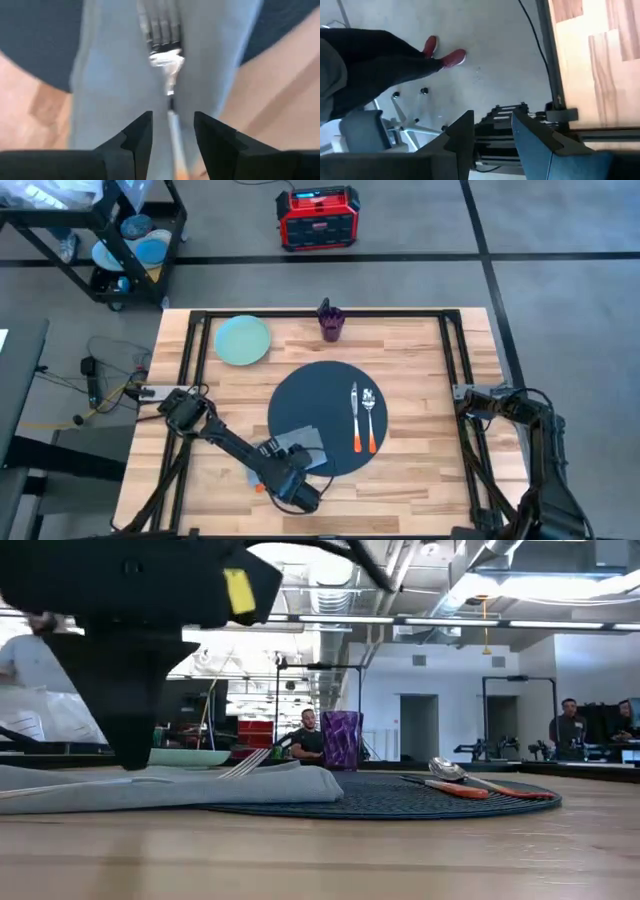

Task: Set table place
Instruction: Put the orange fork on the table napkin

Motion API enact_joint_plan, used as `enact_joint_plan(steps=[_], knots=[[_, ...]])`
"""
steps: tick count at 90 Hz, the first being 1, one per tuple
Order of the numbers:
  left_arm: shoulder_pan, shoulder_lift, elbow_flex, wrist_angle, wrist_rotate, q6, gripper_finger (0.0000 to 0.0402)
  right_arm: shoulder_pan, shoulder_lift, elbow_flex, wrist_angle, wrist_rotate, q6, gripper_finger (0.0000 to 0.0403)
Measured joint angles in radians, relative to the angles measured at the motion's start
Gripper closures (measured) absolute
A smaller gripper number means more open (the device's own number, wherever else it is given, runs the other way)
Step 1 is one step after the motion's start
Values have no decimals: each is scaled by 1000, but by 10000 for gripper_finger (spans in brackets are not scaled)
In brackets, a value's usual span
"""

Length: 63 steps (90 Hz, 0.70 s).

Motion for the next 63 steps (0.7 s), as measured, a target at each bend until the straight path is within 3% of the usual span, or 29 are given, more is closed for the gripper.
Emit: enact_joint_plan(steps=[35, 48, 63], knots=[[-3, 2, -41, 12, 11, -7, 272, -12, 0, 0, 63, 0, 37, 284], [-2, 2, -46, 60, 29, 54, 273, -13, 0, 0, 64, 0, 37, 284], [0, 2, -46, 83, 37, 84, 317, -19, 0, 0, 64, 0, 37, 284]])
